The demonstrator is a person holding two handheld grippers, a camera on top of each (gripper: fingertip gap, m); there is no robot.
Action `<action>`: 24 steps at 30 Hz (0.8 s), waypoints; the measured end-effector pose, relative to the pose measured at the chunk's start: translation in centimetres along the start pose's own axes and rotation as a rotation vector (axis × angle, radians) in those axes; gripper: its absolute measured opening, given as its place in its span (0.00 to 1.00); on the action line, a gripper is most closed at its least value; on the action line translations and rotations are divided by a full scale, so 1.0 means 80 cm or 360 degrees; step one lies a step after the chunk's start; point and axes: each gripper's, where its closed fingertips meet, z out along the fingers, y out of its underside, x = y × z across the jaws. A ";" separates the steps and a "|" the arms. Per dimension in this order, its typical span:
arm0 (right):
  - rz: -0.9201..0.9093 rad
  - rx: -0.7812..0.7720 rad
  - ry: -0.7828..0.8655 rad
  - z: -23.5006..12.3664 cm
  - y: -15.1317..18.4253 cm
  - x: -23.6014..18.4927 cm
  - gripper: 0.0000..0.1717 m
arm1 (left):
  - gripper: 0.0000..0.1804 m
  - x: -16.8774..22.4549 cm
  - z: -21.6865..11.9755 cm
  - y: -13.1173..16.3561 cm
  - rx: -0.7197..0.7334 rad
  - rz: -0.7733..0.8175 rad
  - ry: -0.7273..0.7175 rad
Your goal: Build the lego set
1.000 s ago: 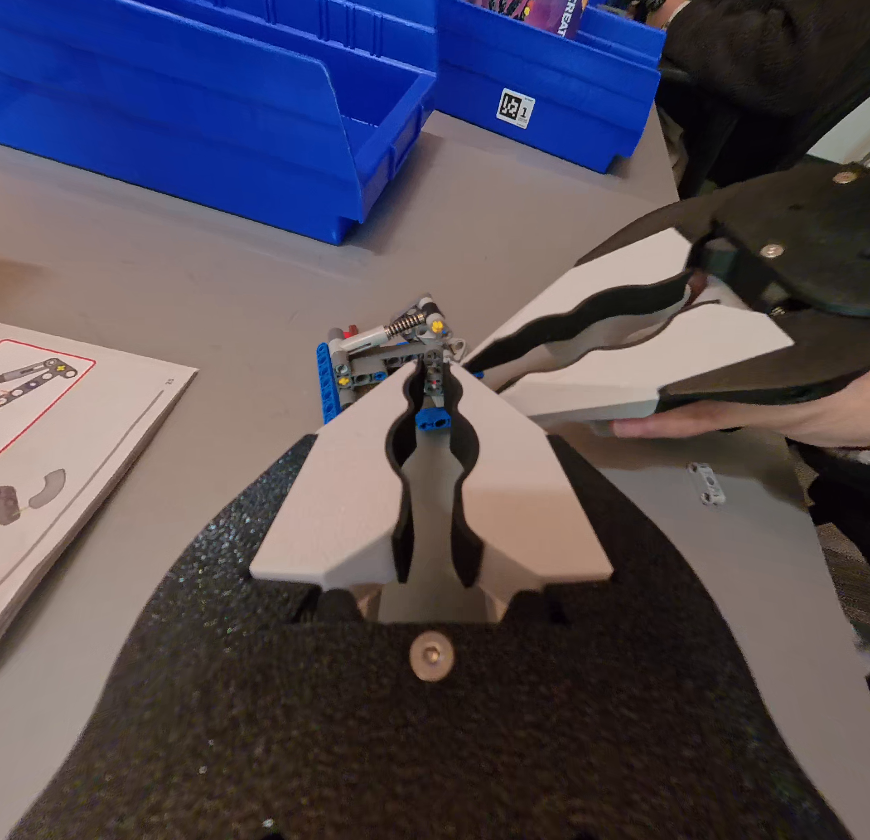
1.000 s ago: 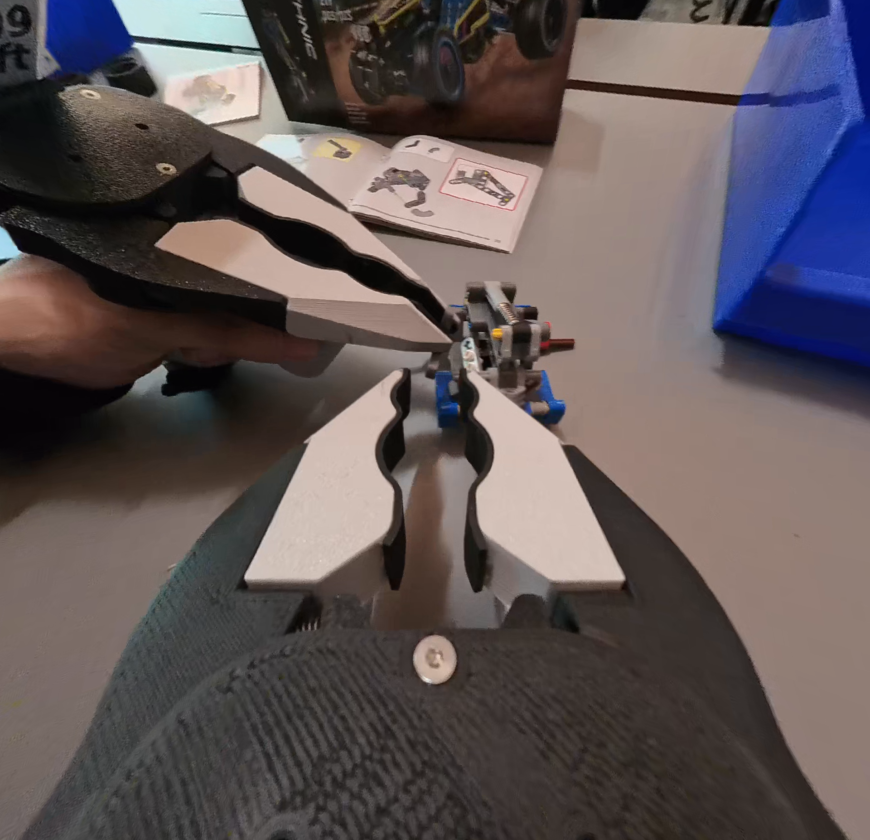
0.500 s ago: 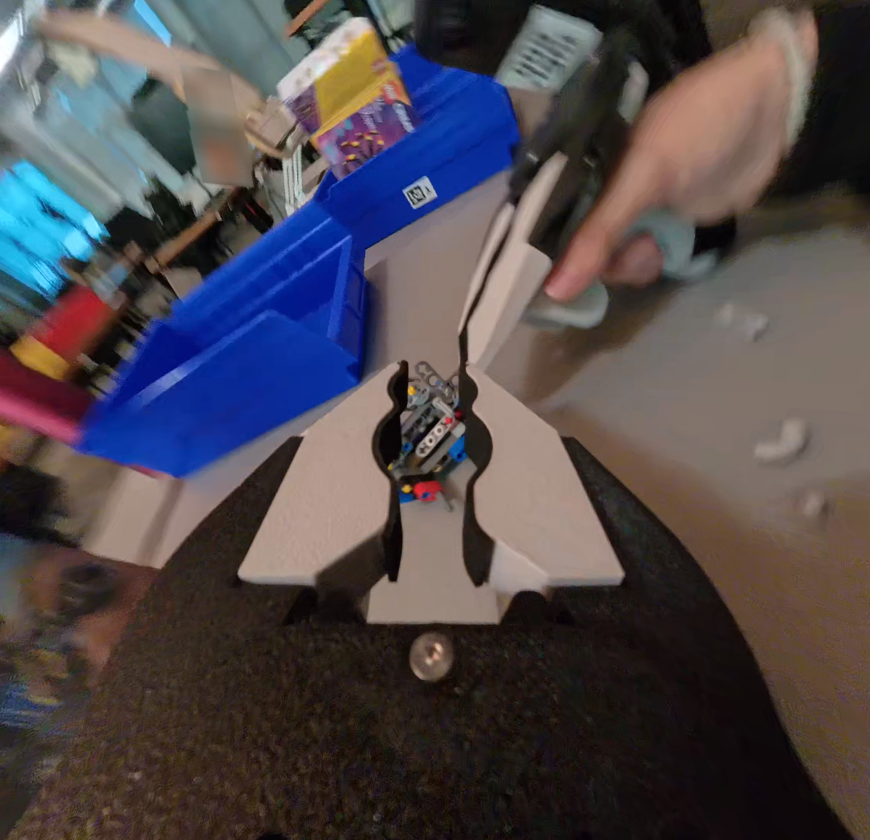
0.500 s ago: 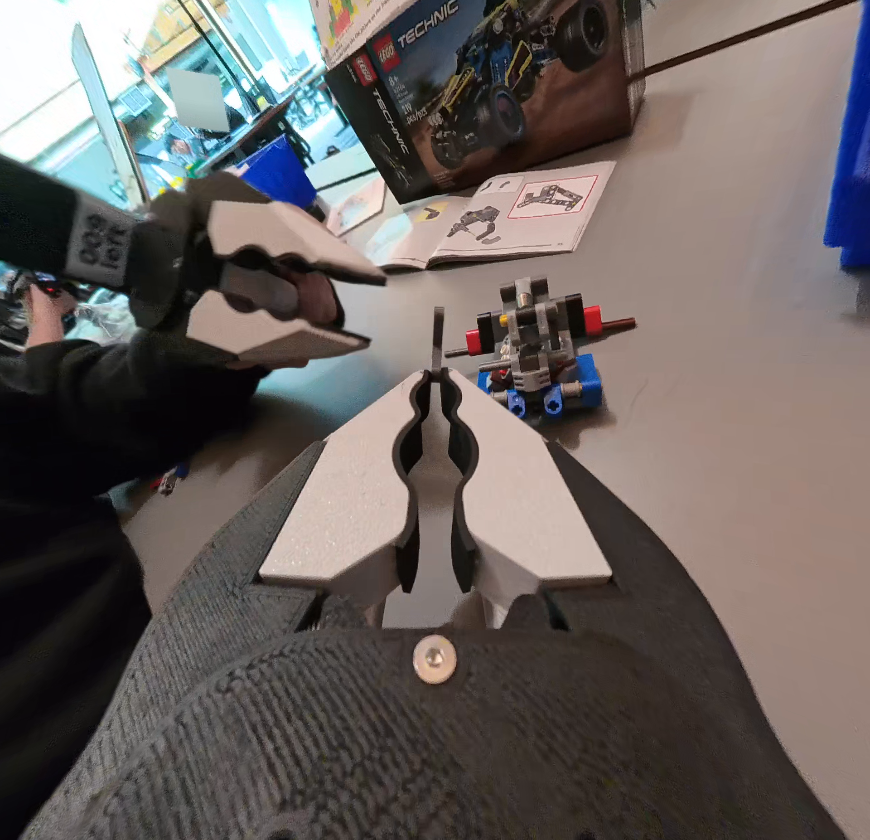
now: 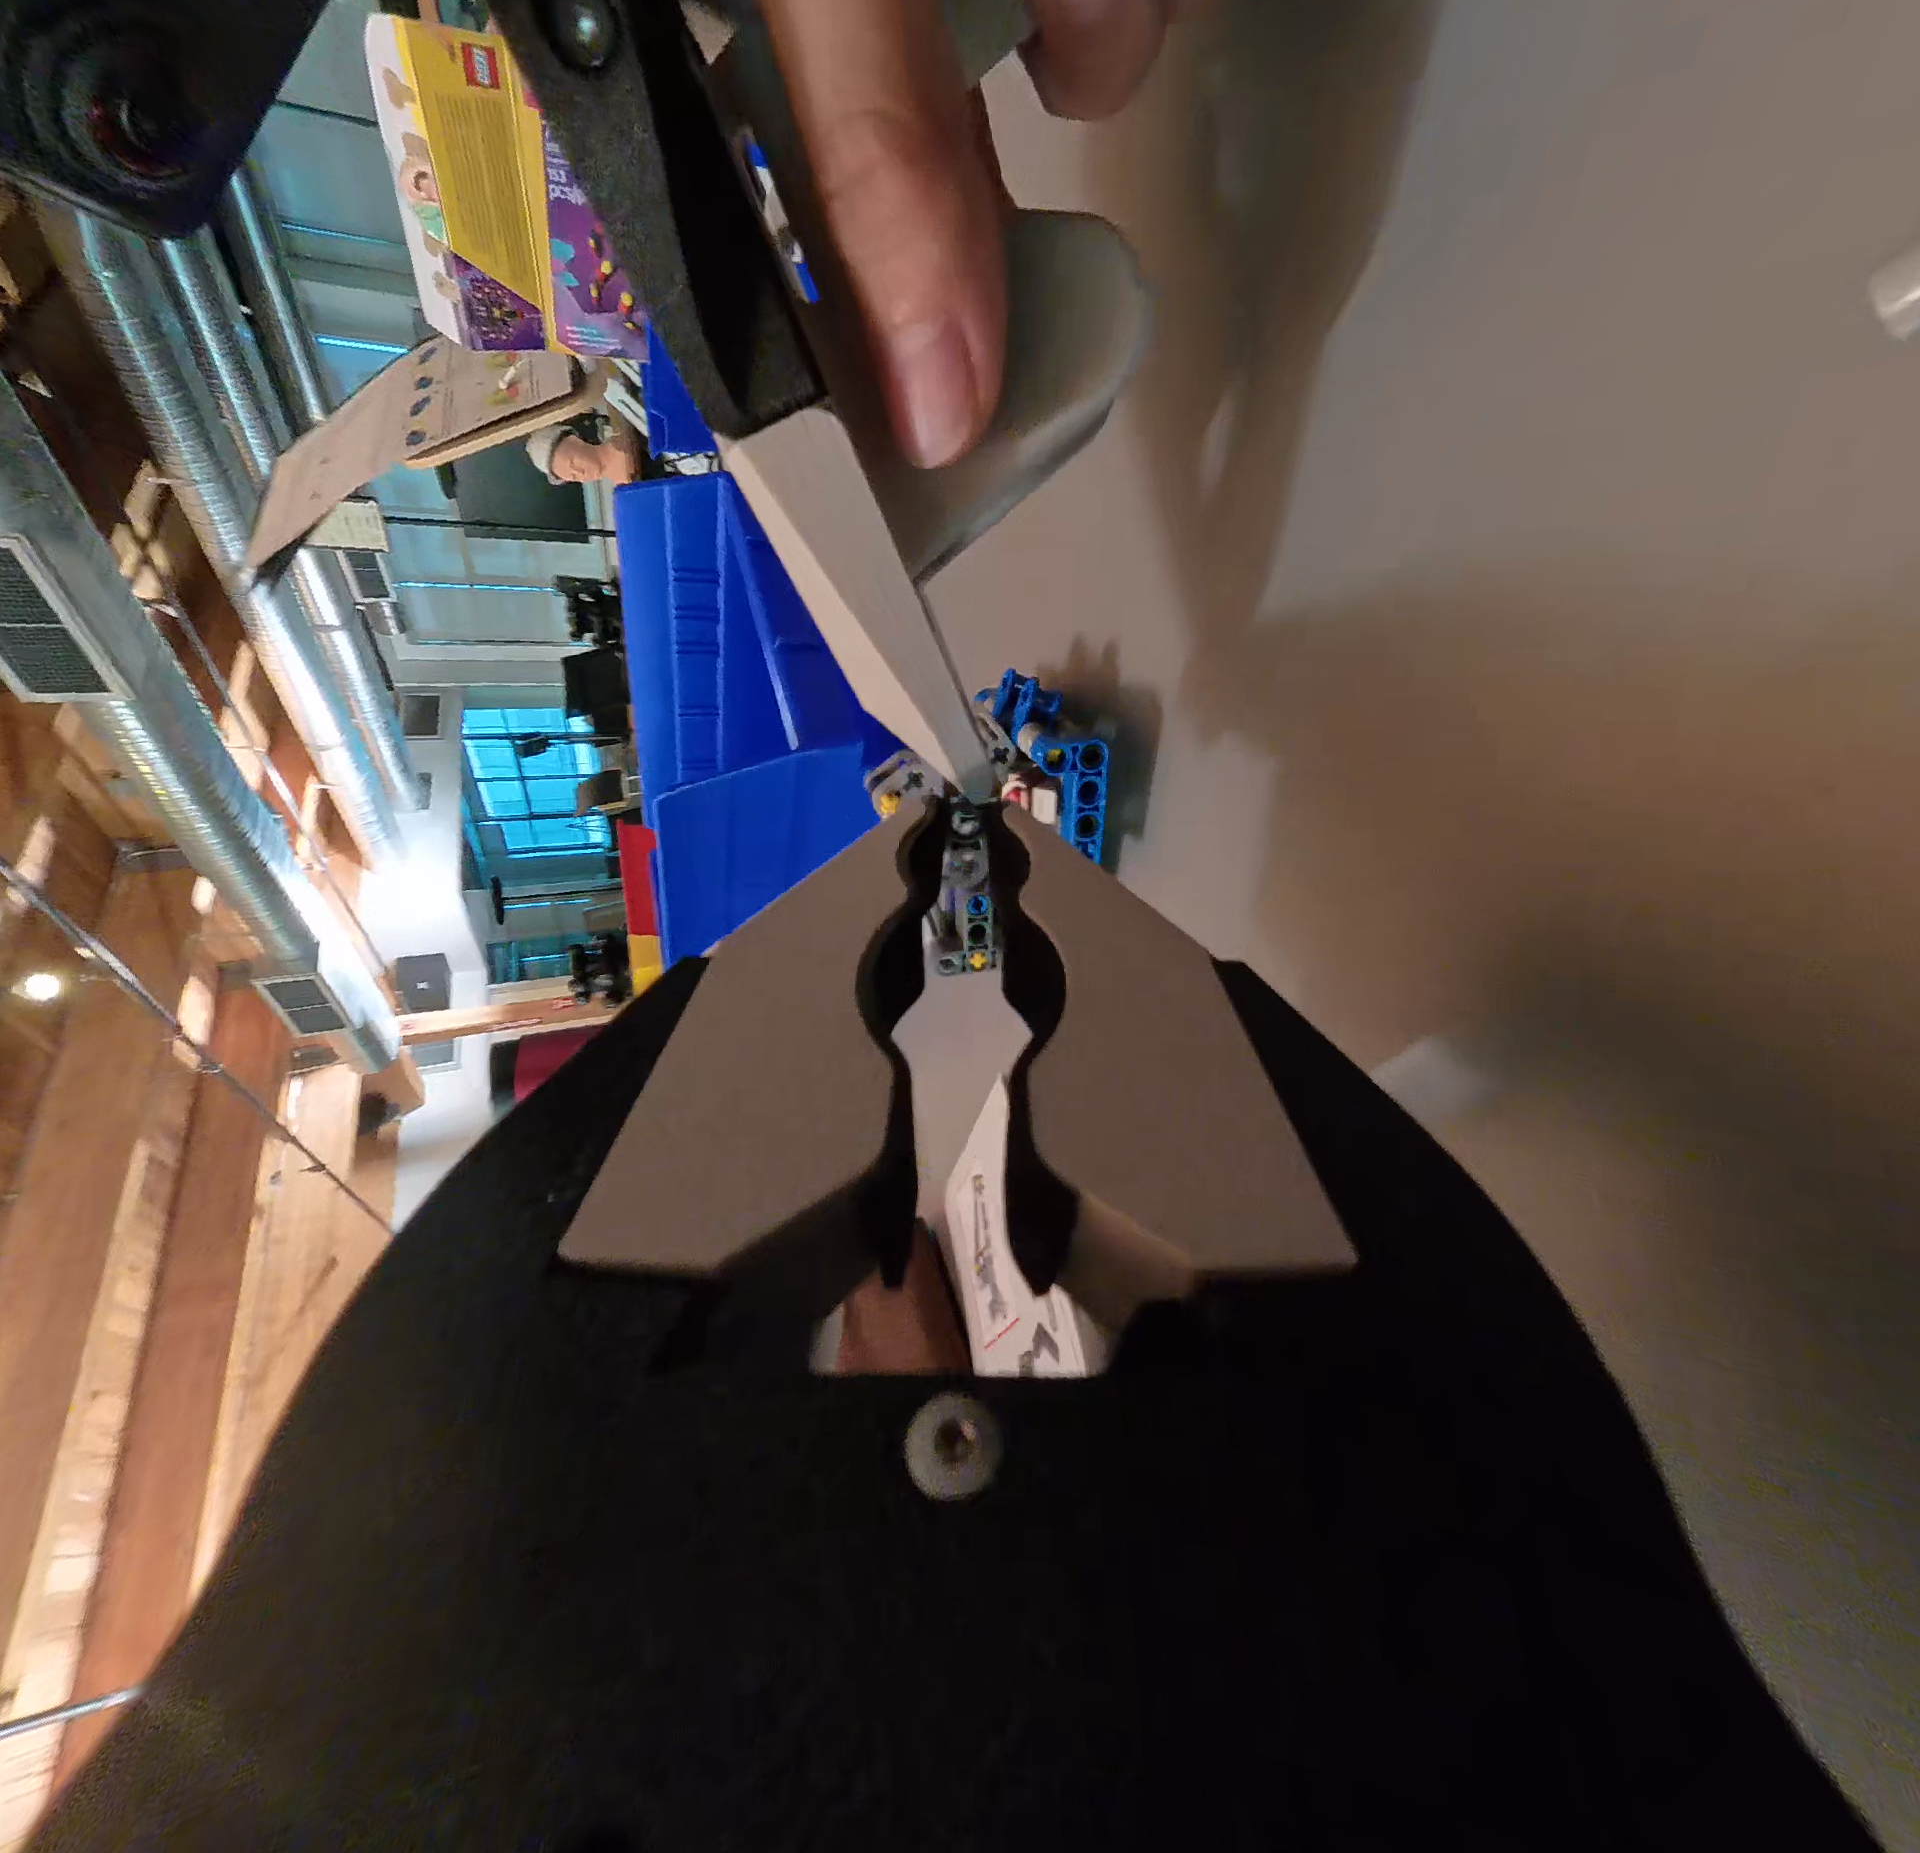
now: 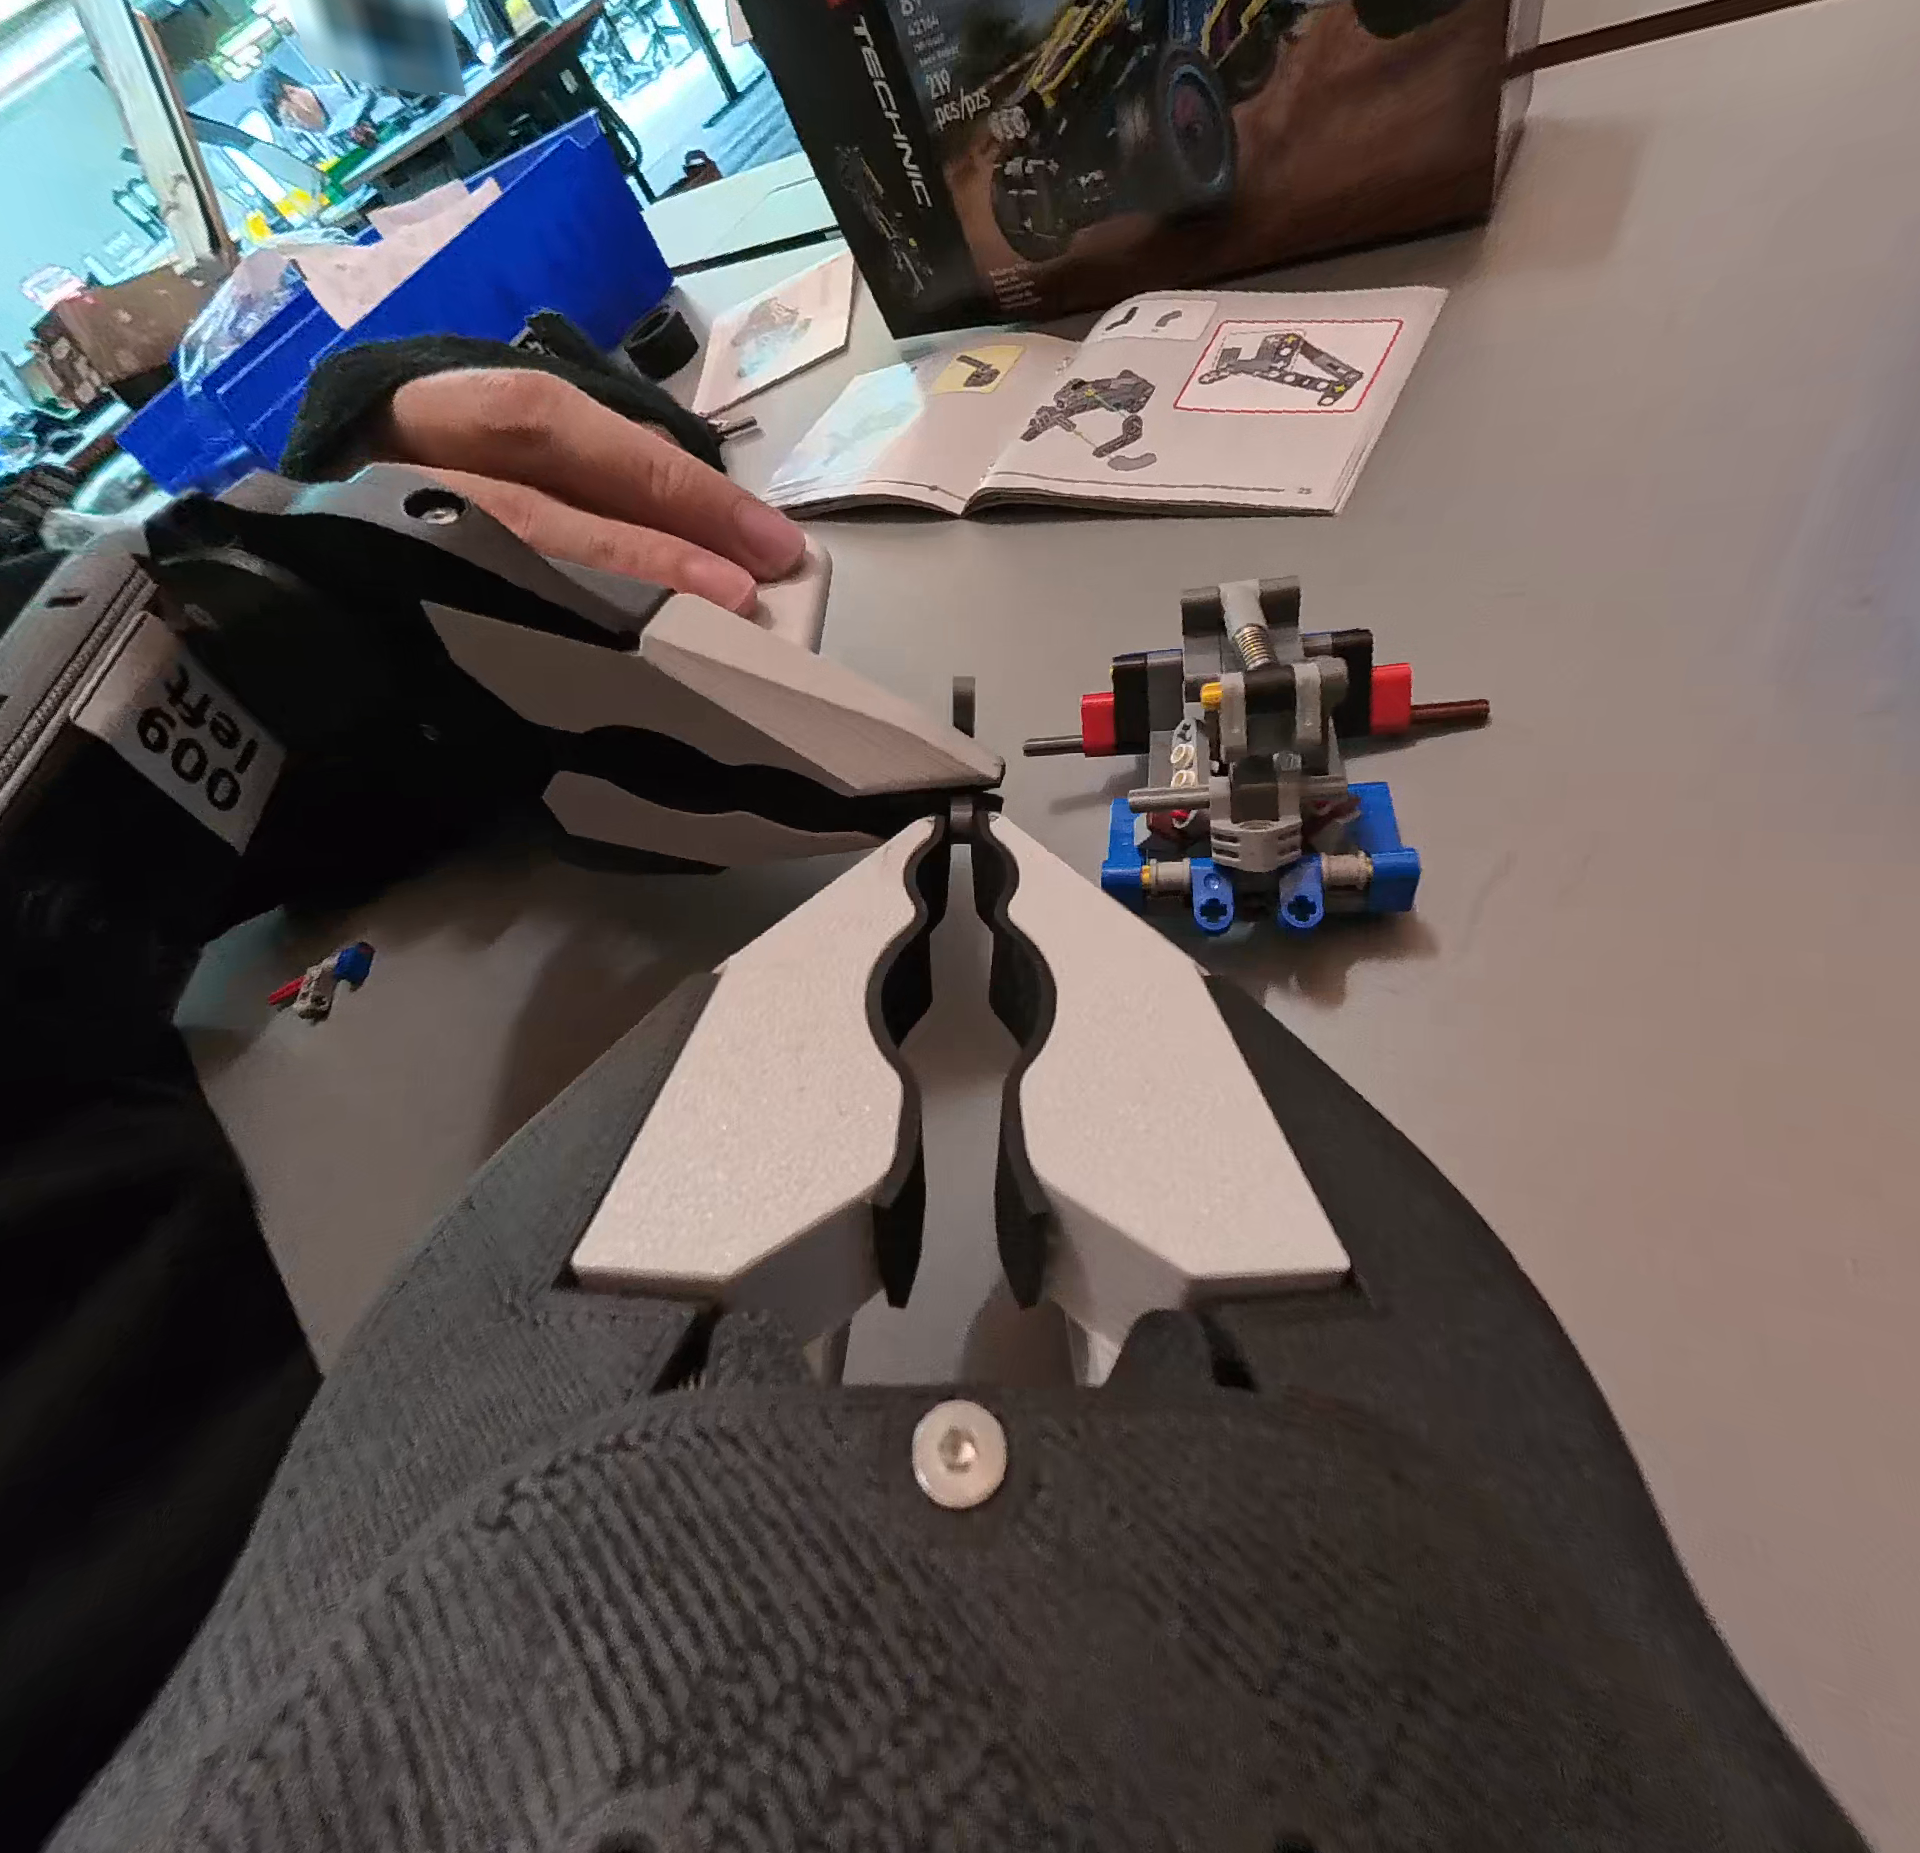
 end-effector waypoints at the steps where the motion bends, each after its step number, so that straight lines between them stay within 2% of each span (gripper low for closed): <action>1: -0.0002 0.0005 0.0020 0.000 -0.001 0.001 0.00 | 0.03 -0.002 0.000 0.000 0.0009 0.0030 -0.0033; 8: -0.0088 -0.0041 0.0127 0.003 0.001 0.010 0.00 | 0.02 0.004 0.002 -0.003 0.0029 -0.0019 -0.0018; 11: -0.0169 0.0011 0.0111 -0.004 -0.008 0.009 0.01 | 0.02 -0.008 0.002 -0.007 0.0096 -0.0091 -0.0096; 13: -0.0257 0.0014 0.0131 -0.015 -0.015 0.016 0.10 | 0.02 -0.014 0.002 -0.010 0.0145 -0.0091 -0.0142; 17: -0.0513 -0.0076 0.0344 -0.030 -0.015 0.057 0.14 | 0.02 -0.015 0.010 0.004 0.0119 -0.0060 -0.0181; 24: -0.0477 -0.0141 0.0293 -0.013 -0.009 0.072 0.15 | 0.02 -0.012 0.016 0.022 0.0062 -0.0003 -0.0227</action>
